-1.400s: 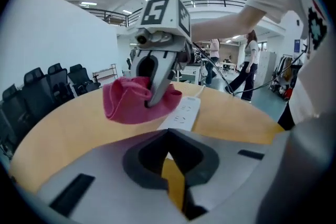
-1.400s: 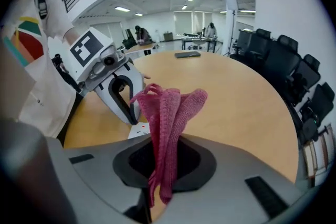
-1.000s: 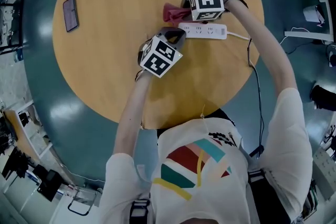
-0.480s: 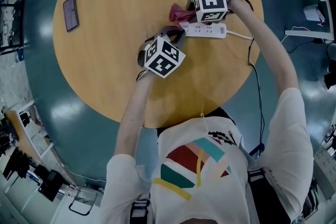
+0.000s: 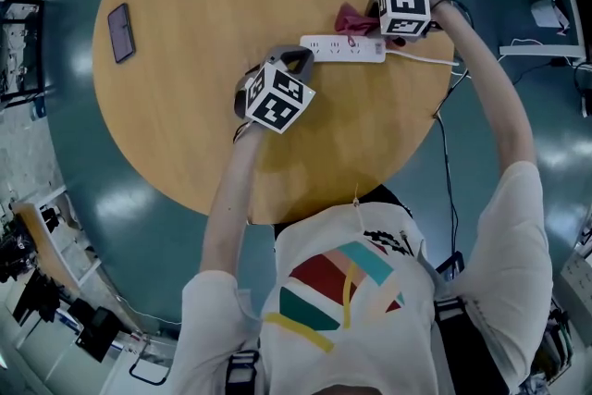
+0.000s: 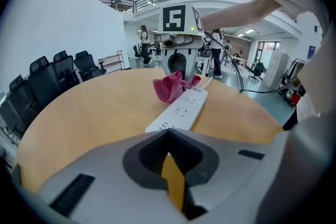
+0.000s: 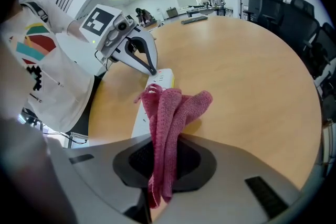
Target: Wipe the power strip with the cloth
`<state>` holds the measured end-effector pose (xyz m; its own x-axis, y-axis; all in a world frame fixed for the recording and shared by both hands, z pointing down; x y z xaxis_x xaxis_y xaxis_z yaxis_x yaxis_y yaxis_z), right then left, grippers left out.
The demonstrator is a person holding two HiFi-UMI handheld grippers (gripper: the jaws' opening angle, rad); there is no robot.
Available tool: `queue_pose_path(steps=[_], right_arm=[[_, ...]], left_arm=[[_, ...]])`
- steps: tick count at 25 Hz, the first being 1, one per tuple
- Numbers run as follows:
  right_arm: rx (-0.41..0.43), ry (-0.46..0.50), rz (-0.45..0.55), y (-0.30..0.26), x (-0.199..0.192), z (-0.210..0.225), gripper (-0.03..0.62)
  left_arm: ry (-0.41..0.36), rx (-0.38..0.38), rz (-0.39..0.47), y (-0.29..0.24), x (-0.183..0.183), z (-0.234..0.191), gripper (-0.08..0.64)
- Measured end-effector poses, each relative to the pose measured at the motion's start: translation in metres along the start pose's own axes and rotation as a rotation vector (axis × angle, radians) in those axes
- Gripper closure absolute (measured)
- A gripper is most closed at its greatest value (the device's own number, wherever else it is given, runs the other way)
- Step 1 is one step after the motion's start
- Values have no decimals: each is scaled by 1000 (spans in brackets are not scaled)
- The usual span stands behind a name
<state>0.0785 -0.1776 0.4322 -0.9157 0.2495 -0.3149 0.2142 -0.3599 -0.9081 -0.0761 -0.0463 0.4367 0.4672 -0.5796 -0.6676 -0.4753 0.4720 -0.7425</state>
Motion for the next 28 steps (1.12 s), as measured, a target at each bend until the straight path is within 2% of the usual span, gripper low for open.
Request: queue_pose_path(steps=[5, 10, 12, 15, 18, 20, 23, 28], right_arm=[[-4, -35, -32, 4, -19, -5, 554], [-19, -64, -46, 6, -29, -10, 553], [-54, -71, -36, 9, -32, -13, 554], [-217, -87, 110, 27, -27, -31, 554], [-403, -55, 230, 39, -4, -69, 553], [-511, 3, 209, 29, 15, -97, 553], [-638, 75, 113, -4, 41, -130, 553], [-798, 77, 33, -50, 74, -154, 552]], left_arm=[[-31, 13, -28, -2, 3, 3, 517], [-19, 6, -28, -1, 4, 3, 517], [-20, 3, -29, -1, 5, 4, 517], [-5, -21, -23, -1, 6, 5, 517], [36, -87, -12, -1, 4, -1, 517], [54, -139, -13, -1, 2, -7, 517], [32, -199, -6, 1, 0, -16, 517], [3, -187, 23, 11, 6, -33, 517]])
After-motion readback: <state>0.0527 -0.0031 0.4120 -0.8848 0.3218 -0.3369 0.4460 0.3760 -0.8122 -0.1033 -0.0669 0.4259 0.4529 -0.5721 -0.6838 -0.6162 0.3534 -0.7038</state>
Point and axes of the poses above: the fingertips, and each gripper's own axes: y backward along the fingers, z to its right, x out of its top, the point moved 10 cm from there along y, backward along the fingers, and after that the axes turned 5 degrees about y, right-handed, at the moved point
